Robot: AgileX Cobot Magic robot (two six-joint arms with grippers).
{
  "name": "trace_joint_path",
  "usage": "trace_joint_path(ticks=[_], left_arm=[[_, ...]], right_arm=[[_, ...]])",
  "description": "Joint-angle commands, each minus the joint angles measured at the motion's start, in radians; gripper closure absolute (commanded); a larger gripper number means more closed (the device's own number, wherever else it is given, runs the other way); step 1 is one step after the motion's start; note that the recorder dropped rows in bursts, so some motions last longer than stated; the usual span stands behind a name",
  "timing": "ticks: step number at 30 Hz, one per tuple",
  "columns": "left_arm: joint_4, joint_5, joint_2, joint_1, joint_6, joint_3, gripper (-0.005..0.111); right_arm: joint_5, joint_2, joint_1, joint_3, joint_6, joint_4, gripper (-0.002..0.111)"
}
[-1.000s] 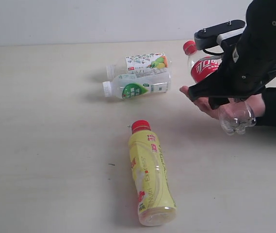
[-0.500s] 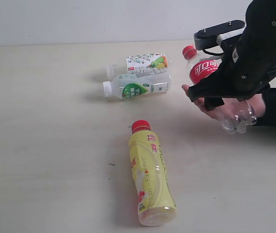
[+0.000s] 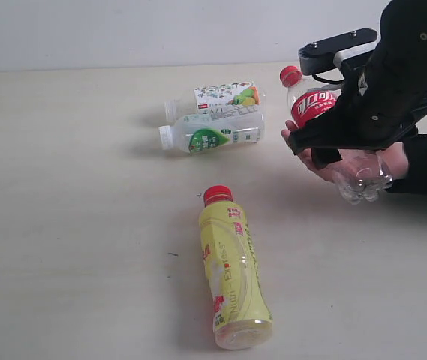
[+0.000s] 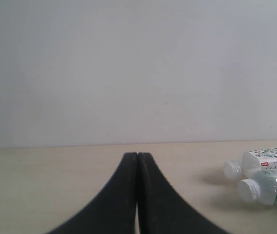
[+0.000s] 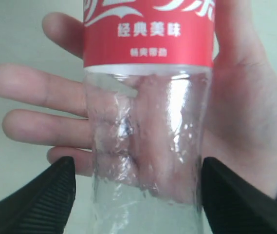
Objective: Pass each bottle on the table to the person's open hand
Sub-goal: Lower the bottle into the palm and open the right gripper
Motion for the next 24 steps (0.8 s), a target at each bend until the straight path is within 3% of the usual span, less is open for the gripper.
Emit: trace_joint_path(ticks=[1,24], left_arm=[[0.0,-0.001,-0.004,0.003,-0.005,0.002,0.107],[0.0,-0.001,-0.004,0.003,-0.005,0.002,0.107]], right_arm=[[-0.019,-0.001,-0.004,-0.01,-0.004,-0.008,0.039],[-0.087,-0.045,-0.004,-0.01,-0.001,-0.033,0.039]])
